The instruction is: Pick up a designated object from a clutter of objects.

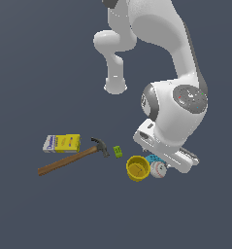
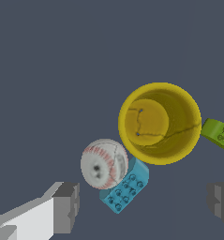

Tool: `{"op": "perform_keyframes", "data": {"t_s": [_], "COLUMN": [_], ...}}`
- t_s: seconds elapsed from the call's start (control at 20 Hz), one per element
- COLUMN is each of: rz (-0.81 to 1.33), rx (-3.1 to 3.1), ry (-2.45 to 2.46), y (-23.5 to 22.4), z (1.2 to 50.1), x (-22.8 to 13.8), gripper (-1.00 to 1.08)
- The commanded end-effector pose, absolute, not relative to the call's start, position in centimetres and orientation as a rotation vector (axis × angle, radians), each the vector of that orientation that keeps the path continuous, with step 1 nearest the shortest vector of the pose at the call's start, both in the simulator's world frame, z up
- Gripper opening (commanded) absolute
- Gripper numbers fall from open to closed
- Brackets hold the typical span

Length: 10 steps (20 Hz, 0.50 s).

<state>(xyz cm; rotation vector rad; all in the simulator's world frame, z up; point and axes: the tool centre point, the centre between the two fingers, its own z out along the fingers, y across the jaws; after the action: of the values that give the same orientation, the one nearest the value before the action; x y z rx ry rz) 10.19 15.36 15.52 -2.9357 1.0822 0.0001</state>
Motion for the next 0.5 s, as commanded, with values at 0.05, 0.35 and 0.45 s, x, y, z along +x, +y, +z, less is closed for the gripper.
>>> {"op": "perform_keyframes", "data": {"t_s": [0.05,0.35,0.45], "rz": [0.001,0.001,0.001], "rx": [-2.899,-2.851,-2.839], "ry": [1.186,1.310,1.339], "y": [16.6,18.1,18.5], "z": [13.7,11.3,10.8], "x": [10.5,10.7,10.8], "gripper": [1.00,1.00,1.00]}}
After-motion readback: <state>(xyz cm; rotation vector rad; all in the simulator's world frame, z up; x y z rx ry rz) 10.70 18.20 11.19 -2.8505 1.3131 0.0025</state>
